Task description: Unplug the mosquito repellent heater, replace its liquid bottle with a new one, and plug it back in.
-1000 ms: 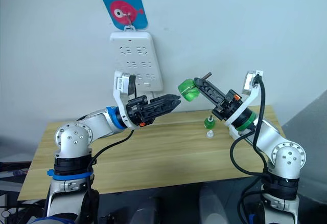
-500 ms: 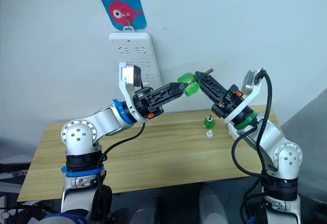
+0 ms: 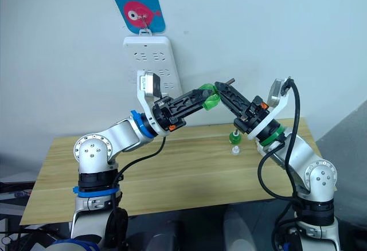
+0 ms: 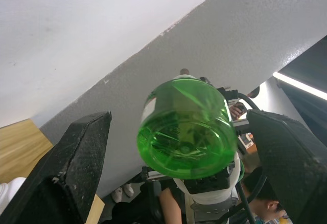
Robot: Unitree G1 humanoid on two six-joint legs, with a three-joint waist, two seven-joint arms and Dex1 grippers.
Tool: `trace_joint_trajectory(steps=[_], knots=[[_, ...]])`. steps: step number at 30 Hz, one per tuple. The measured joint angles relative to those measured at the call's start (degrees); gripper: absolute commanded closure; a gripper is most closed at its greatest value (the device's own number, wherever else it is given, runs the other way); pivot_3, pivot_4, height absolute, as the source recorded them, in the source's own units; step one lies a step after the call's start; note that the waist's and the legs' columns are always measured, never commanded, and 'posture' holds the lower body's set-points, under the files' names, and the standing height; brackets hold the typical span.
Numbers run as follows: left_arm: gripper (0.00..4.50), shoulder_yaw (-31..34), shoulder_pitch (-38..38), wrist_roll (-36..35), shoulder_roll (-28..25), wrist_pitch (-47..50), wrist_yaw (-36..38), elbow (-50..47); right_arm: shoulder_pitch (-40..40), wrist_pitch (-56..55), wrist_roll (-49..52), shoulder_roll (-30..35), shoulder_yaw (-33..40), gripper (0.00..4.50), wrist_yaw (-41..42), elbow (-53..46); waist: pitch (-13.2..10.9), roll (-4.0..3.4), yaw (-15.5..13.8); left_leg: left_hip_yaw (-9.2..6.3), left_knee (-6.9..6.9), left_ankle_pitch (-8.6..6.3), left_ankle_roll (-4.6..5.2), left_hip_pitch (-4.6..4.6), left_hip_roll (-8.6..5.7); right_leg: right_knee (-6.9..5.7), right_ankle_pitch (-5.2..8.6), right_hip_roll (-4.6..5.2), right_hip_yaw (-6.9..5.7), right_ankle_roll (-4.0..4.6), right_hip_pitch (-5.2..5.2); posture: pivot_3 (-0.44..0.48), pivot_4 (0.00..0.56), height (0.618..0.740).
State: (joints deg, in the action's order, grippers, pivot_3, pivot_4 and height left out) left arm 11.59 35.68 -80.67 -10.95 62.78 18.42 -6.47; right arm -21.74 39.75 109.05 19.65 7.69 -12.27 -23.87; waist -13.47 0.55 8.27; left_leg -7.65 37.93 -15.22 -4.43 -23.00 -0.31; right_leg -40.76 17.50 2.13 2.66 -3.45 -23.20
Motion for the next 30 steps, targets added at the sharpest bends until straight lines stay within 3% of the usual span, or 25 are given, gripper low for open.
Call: trace_joint_trajectory(steps=[2, 7, 8, 30], knots=[[0.61, 0.0, 0.0, 0.0, 0.0, -0.5, 0.0, 0.1, 0.0, -0.2, 0.0, 0.1, 0.0, 3.69, 0.2, 0.0, 0.0, 0.00, -0.1, 0.00, 0.00, 0.00, 0.00, 0.00, 0.00, 0.00, 0.00, 0.00, 0.00, 0.00, 0.00, -0.180, 0.162, 0.734], [2.15, -0.1, 0.0, -0.6, 0.2, -0.8, 0.5, 0.3, 0.1, -0.6, -0.1, 0.2, -0.1, 3.69, 0.3, 0.0, 0.0, 0.00, -0.1, 0.01, 0.00, 0.00, 0.01, 0.00, 0.00, 0.01, 0.00, 0.00, 0.01, 0.00, 0.00, -0.180, 0.162, 0.734], [2.23, -0.2, 0.0, -0.7, 0.2, -0.8, 0.5, 0.3, 0.1, -0.6, -0.1, 0.2, -0.1, 3.69, 0.3, 0.0, 0.0, 0.00, -0.1, 0.00, 0.00, 0.00, 0.01, 0.00, 0.00, 0.01, 0.00, 0.00, 0.01, 0.00, 0.00, -0.180, 0.162, 0.734], [2.24, 0.1, -1.3, -2.1, 0.9, -1.2, 0.0, 0.2, 1.1, -2.8, -0.1, -0.1, -1.9, 3.69, 0.7, -0.6, 0.0, 0.00, -0.2, 0.00, 0.00, -0.01, 0.03, 0.00, 0.00, 0.01, 0.00, 0.00, 0.01, 0.00, 0.00, -0.173, 0.160, 0.734]])
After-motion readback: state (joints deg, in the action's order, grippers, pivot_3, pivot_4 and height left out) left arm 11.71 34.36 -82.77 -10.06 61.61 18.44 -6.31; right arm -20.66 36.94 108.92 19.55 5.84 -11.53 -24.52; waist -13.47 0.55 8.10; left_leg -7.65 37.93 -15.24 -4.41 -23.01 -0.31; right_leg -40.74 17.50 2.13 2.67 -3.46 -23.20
